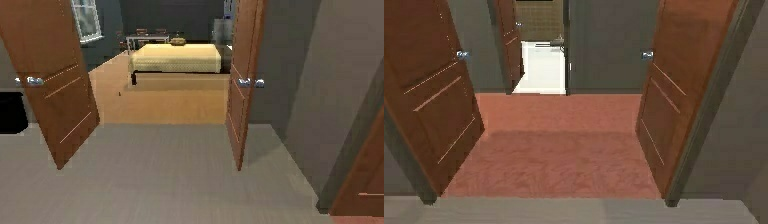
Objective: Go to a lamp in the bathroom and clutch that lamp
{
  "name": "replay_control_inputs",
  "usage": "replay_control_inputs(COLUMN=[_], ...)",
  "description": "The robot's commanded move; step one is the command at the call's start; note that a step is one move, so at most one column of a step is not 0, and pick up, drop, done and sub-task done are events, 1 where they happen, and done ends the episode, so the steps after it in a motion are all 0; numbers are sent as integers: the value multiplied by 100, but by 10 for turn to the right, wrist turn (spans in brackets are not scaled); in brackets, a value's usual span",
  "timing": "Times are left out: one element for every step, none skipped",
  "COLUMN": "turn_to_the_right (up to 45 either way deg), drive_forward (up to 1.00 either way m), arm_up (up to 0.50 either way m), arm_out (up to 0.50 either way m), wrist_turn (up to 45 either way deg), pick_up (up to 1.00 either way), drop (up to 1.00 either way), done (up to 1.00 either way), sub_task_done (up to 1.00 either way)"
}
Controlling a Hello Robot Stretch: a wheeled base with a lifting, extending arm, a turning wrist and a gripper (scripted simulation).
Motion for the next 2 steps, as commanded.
replay_control_inputs(turn_to_the_right=[-450,-420], drive_forward=[0,0], arm_up=[0,0], arm_out=[0,0], wrist_turn=[0,0], pick_up=[0,0], drop=[0,0], done=[0,0], sub_task_done=[0,0])
